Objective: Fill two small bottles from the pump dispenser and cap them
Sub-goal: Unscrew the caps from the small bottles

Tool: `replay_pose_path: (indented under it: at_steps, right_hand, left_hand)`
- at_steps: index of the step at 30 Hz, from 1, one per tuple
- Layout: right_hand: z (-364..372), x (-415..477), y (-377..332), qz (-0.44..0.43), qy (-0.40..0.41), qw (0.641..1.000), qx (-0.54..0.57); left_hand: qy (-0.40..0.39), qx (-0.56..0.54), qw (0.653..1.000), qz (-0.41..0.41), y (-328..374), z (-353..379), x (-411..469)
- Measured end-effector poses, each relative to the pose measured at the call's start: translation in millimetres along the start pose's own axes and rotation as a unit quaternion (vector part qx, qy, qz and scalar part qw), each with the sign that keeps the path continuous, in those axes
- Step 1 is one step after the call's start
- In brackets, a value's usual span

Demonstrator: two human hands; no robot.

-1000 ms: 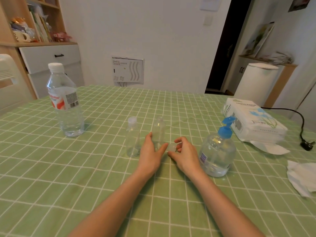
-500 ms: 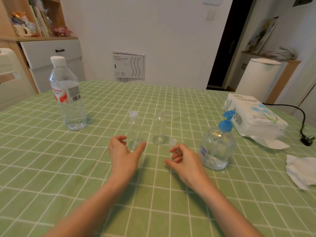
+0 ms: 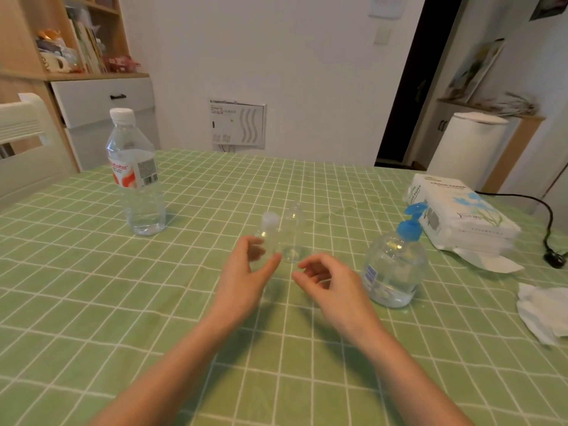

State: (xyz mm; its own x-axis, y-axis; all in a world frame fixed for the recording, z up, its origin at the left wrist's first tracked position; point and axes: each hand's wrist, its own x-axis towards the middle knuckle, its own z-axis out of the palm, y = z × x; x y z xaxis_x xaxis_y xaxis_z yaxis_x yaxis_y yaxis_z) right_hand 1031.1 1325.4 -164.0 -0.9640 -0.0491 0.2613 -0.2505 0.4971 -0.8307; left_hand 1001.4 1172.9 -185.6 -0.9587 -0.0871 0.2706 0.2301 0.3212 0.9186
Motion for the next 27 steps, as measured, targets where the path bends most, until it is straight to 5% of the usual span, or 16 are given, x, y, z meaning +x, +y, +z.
replay_pose_path:
  at_steps: [4, 12, 27]
  right_hand:
    - [-7, 0, -21, -0.027, 0.002, 0.994, 0.103]
    - [-7, -8, -25, -0.028, -0.028, 0.998, 0.055]
    - [-24, -15, -25, -0.126, -0.126, 0.984, -0.029]
  left_hand:
    - [-0.032, 0.088, 0.993, 0.077, 4, -8, -36]
    - [-0.037, 0.241, 0.955, 0.17, 4, -15, -48]
    - [-0.103, 0.168, 0.966, 0.167, -4, -17, -49]
